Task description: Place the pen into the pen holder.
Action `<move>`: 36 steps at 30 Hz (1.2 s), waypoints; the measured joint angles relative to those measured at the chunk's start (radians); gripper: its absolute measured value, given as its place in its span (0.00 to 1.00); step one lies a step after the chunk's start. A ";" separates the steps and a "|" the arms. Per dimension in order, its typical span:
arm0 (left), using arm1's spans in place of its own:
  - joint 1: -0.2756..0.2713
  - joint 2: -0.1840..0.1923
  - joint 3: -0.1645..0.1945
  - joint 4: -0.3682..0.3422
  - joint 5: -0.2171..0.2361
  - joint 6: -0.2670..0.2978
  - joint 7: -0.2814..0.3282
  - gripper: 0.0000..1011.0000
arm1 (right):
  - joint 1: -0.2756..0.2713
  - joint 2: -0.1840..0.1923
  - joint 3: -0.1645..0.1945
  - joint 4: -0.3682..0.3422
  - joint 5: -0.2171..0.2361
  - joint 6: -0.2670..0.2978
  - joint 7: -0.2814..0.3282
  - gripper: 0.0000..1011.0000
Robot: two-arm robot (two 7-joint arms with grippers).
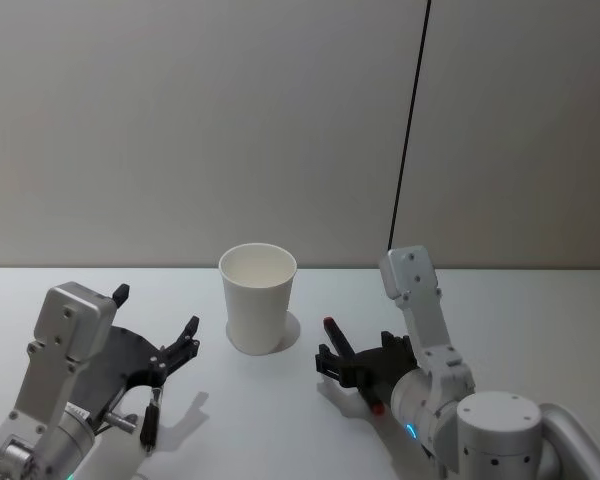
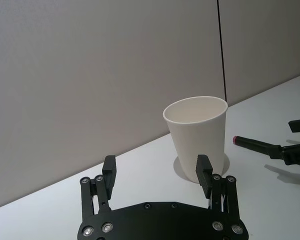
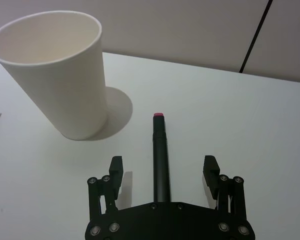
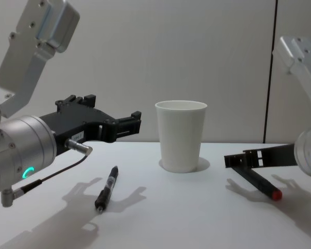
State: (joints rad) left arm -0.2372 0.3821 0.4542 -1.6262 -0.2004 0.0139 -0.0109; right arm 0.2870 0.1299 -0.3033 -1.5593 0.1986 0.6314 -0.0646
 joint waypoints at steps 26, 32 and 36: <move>0.000 0.000 0.000 0.000 0.000 0.000 0.000 0.99 | 0.019 -0.050 0.018 0.066 -0.023 0.042 -0.036 0.99; 0.000 0.000 0.000 0.000 0.000 0.000 0.000 0.99 | 0.021 -0.057 0.020 0.074 -0.027 0.042 -0.040 0.99; 0.000 0.000 0.000 0.000 0.000 0.000 0.000 0.99 | 0.022 -0.059 0.021 0.077 -0.028 0.043 -0.041 0.99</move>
State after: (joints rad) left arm -0.2372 0.3822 0.4542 -1.6262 -0.2004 0.0138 -0.0109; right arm 0.3087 0.0712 -0.2825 -1.4827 0.1703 0.6742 -0.1054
